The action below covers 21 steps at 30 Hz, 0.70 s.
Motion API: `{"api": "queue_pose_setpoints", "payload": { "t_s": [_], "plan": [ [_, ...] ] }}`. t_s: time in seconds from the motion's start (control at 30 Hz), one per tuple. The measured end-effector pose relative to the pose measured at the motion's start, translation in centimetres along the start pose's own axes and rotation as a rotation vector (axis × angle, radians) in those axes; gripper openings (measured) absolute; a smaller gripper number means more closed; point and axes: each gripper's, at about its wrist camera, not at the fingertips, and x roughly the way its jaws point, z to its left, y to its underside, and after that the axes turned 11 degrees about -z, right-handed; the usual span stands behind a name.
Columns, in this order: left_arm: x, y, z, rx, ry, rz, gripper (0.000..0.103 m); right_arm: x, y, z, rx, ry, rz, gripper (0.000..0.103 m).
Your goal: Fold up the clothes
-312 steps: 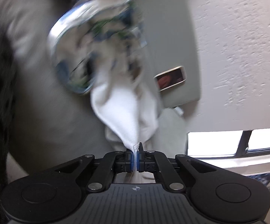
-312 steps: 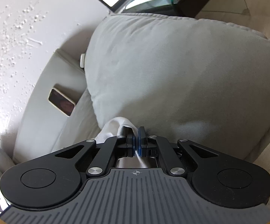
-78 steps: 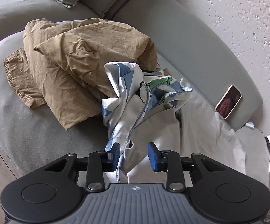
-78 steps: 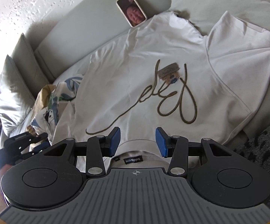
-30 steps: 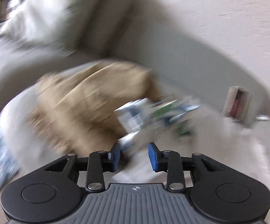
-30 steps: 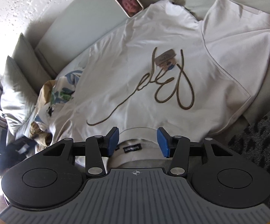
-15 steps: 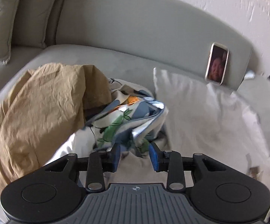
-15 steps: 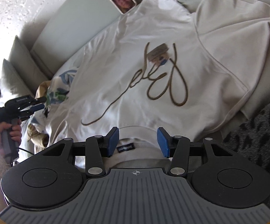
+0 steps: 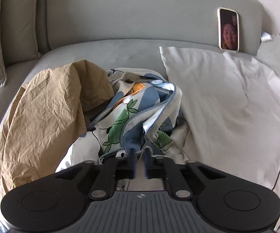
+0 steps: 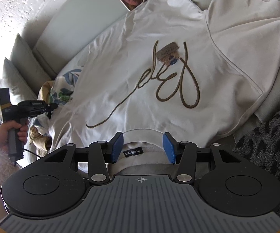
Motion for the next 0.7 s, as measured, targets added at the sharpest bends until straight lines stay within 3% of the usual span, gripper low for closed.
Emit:
{"api": "queue_pose_setpoints", "payload": {
  "t_s": [0.13, 0.33, 0.4, 0.5, 0.6, 0.63, 0.7],
  "plan": [
    [-0.6, 0.0, -0.3, 0.049, -0.019, -0.038, 0.0, 0.0, -0.1, 0.0, 0.002, 0.001, 0.001, 0.052],
    [-1.5, -0.5, -0.6, 0.129, -0.175, -0.148, 0.0, 0.2, 0.0, 0.3, -0.007, -0.008, 0.008, 0.052],
    [-0.8, -0.5, -0.7, 0.172, -0.217, -0.143, 0.0, 0.2, 0.0, 0.3, -0.008, -0.007, 0.009, 0.052],
    [-0.2, -0.1, -0.3, 0.138, -0.2, -0.12, 0.001, 0.2, 0.1, 0.5, -0.008, -0.008, 0.012, 0.052],
    [-1.1, 0.5, 0.1, 0.082, -0.139, -0.105, 0.026, -0.2, 0.0, 0.5, -0.011, -0.015, 0.007, 0.052],
    [-1.6, 0.6, 0.3, 0.06, -0.11, -0.107, 0.04, -0.3, 0.0, 0.5, -0.01, -0.016, 0.004, 0.052],
    [-2.4, 0.6, 1.1, 0.015, -0.07, -0.121, 0.044, -0.5, -0.1, 0.5, -0.01, -0.009, -0.004, 0.052]
  ]
}}
